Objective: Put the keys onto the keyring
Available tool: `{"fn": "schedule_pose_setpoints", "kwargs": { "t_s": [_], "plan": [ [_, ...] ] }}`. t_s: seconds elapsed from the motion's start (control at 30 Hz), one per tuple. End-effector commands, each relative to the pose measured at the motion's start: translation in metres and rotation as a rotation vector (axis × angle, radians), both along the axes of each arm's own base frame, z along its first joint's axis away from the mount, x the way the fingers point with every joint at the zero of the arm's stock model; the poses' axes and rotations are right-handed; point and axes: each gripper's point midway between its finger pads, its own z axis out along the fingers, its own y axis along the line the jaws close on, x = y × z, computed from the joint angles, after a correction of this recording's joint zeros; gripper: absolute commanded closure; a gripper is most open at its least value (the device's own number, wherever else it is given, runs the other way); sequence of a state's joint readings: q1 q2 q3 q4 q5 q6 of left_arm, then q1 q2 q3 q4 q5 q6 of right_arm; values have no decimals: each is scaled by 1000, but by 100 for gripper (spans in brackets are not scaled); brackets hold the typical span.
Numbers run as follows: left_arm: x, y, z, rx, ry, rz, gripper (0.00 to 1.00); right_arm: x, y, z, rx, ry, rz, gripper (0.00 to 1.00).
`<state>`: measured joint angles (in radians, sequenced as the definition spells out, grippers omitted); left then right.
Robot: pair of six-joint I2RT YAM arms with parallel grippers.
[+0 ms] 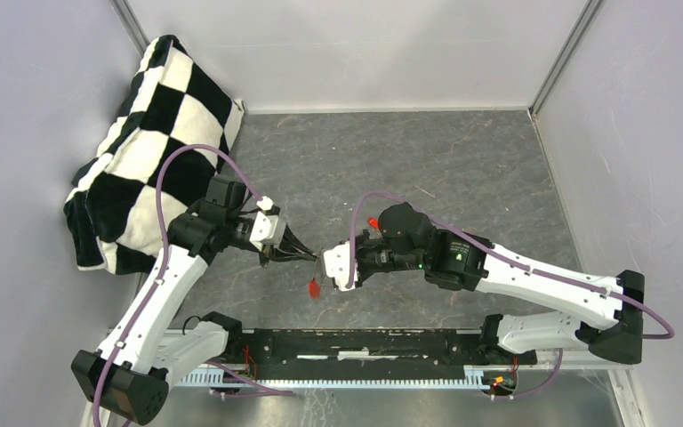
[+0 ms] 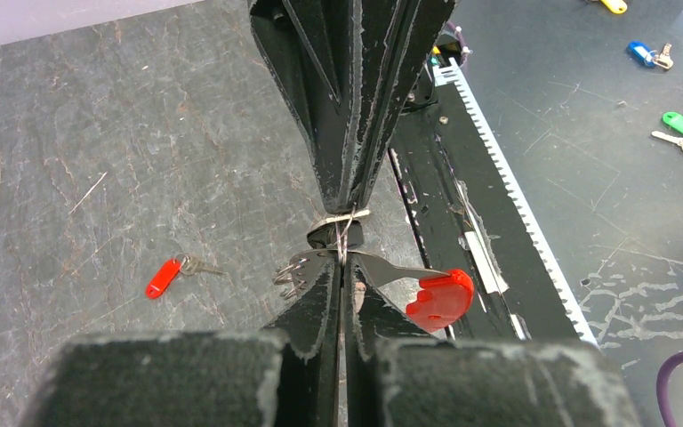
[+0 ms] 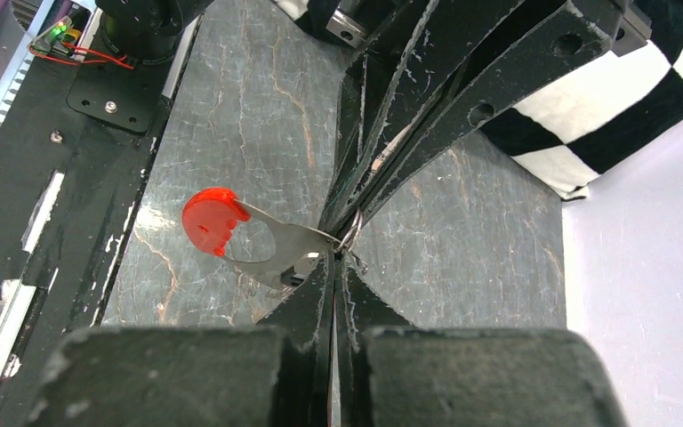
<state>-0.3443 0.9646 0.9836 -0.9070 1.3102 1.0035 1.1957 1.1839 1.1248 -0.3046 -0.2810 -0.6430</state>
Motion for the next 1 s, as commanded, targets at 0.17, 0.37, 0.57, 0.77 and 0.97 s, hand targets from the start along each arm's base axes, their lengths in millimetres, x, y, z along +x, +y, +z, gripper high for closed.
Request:
{"fn": "schedule_pose_setpoints", "kwargs": {
  "t_s": [0.17, 0.37, 0.57, 0.77, 0.97],
  "plan": [
    [0, -2, 6, -19, -26, -11, 98, 0, 13, 38, 108, -28, 20, 99],
    [0, -2, 6, -23, -28, -15, 98, 4, 15, 38, 104, -36, 9, 100],
    [-3, -2, 5, -21, -35, -19, 98, 11, 17, 39, 96, -55, -21, 100],
    [-6, -1, 3, -19, -53, -20, 98, 17, 14, 44, 102, -72, -50, 100],
    [-8, -1, 5, -22, -60, -25, 98, 13, 18, 45, 106, -56, -27, 100]
  ]
}}
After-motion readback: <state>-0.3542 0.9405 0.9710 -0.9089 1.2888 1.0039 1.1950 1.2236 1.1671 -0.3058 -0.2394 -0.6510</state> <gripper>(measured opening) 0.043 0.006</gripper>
